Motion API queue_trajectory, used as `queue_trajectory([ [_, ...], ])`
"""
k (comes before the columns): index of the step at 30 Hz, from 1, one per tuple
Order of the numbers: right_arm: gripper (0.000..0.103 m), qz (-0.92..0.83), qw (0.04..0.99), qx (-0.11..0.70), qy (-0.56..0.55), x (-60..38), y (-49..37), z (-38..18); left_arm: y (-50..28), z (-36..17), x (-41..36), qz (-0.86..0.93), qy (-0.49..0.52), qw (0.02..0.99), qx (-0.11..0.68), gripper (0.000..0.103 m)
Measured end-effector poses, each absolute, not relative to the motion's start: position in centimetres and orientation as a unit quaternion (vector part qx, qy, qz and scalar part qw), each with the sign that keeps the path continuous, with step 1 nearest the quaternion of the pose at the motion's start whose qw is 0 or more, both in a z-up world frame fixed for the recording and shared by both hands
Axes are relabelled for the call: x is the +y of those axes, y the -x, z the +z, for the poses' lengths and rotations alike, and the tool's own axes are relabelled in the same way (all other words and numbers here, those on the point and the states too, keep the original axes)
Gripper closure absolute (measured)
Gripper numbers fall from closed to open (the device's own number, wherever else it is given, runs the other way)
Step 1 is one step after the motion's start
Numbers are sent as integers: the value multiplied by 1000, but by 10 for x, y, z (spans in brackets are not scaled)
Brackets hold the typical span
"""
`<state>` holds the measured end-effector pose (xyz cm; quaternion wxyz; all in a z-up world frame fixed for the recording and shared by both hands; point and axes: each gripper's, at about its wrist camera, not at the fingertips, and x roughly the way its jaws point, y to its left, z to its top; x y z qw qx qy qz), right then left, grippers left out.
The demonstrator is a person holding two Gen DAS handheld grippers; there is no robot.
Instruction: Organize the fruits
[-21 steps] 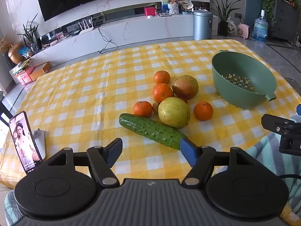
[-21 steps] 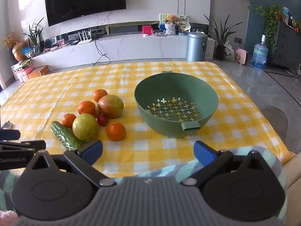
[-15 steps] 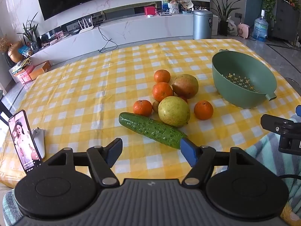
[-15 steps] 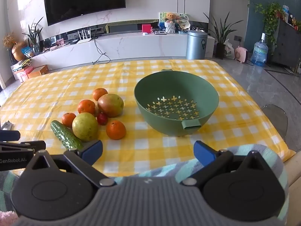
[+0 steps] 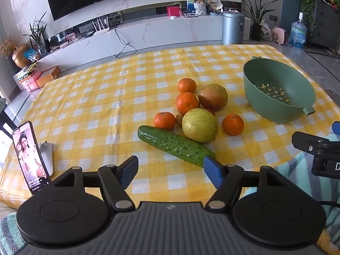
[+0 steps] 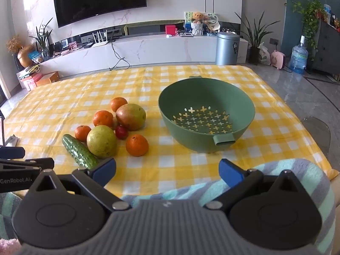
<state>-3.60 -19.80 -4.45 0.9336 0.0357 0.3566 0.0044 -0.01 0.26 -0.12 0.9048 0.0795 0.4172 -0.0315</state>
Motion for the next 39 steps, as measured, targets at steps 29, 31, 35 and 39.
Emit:
queue_trajectory([
  [29, 4, -15, 930, 364, -43, -204, 35, -42, -7, 1, -7, -61, -73, 904, 418, 21],
  [31, 4, -16, 930, 364, -42, -204, 34, -42, -7, 2, -6, -61, -71, 904, 418, 21],
  [35, 4, -15, 929, 367, -35, -203, 34, -42, -8, 1, -5, -61, -67, 903, 419, 21],
  [39, 4, -16, 928, 371, -39, -203, 33, -43, -8, 1, -4, -62, -68, 903, 419, 21],
])
